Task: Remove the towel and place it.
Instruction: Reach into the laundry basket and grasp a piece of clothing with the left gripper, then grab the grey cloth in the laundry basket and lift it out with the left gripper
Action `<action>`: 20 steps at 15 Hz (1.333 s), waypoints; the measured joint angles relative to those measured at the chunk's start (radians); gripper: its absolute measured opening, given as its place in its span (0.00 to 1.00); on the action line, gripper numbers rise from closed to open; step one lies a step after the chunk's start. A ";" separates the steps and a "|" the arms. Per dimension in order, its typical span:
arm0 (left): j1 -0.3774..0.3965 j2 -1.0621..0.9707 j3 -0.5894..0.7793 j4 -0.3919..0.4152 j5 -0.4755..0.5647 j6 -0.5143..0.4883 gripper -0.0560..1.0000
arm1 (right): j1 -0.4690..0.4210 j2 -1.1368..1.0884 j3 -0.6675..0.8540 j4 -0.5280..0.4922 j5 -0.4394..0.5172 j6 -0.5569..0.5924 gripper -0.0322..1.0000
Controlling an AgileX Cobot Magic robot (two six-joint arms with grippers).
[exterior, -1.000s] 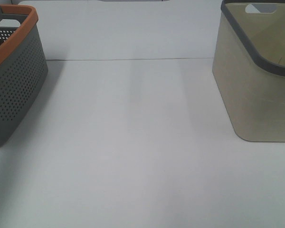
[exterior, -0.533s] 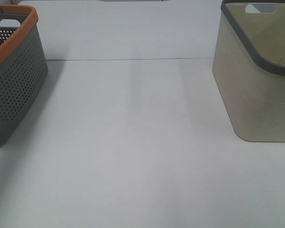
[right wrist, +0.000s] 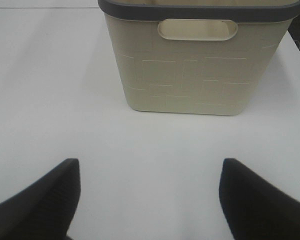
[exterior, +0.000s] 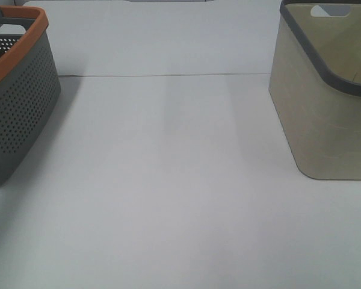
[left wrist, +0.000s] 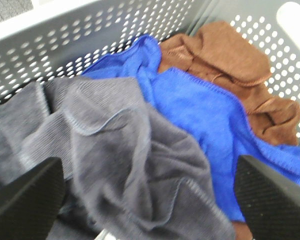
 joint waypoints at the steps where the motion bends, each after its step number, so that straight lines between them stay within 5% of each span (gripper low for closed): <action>1: 0.000 0.024 -0.026 0.003 0.001 -0.001 0.86 | 0.000 0.000 0.000 0.001 0.000 0.000 0.77; 15: 0.000 0.210 -0.107 0.044 -0.013 -0.084 0.79 | 0.000 0.000 0.000 0.002 0.000 0.000 0.77; 20: 0.000 0.223 -0.107 0.109 -0.015 -0.161 0.65 | 0.000 0.000 0.000 0.002 0.000 0.000 0.77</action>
